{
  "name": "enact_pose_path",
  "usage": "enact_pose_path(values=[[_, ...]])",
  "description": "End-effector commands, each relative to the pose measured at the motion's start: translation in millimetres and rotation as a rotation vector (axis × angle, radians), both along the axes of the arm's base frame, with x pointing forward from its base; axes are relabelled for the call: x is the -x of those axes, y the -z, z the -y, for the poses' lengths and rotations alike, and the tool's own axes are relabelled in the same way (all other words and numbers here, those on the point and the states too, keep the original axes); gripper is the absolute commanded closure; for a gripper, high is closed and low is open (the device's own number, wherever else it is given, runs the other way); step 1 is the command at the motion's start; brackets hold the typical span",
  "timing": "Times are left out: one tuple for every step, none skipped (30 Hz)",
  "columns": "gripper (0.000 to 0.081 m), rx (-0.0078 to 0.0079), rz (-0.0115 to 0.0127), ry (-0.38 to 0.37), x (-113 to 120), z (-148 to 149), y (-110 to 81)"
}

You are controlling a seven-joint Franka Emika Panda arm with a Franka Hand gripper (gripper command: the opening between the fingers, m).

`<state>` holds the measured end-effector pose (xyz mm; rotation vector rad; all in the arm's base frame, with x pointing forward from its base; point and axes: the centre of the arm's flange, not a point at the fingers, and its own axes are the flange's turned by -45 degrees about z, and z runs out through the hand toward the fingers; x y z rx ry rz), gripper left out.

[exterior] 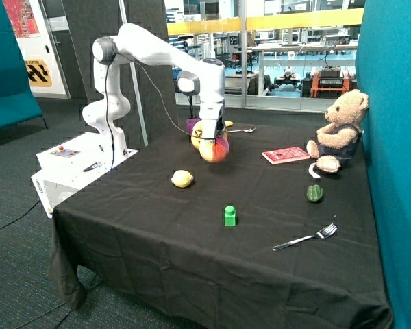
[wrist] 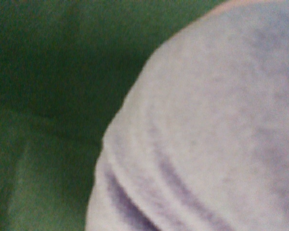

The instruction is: Sort the balls from left to right in order of size

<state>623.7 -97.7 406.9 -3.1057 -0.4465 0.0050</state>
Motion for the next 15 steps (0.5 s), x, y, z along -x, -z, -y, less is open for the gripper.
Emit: enact_pose_path(values=[[0.0808, 0.0034, 0.0038, -0.029, 29, -9, -4.5], [0.0808, 0.0034, 0.0038, -0.033, 32, -10, -3.7], [0.0808, 0.0034, 0.0038, -0.034, 34, -11, -2.8], [0.0808, 0.0034, 0.0038, -0.035, 37, -12, -1.7], [0.0808, 0.0034, 0.0038, -0.037, 39, -13, -0.8], [0.0808, 0.0034, 0.0038, -0.042, 43, -15, 1.3], [0.0808, 0.0034, 0.0038, -0.044, 46, -17, 3.3], [0.0808, 0.0034, 0.0038, -0.047, 49, -18, 5.2], [0.0808, 0.0034, 0.0038, -0.048, 51, -19, 7.1], [0.0808, 0.0034, 0.0038, -0.05, 53, -20, 8.8], [0.0808, 0.0034, 0.0038, -0.052, 55, -21, 10.5], [0.0808, 0.0034, 0.0038, -0.048, 57, -22, 12.1], [0.0808, 0.0034, 0.0038, -0.048, 58, -23, 13.7], [0.0808, 0.0034, 0.0038, -0.049, 59, -23, 15.0], [0.0808, 0.0034, 0.0038, -0.049, 60, -24, 16.4]])
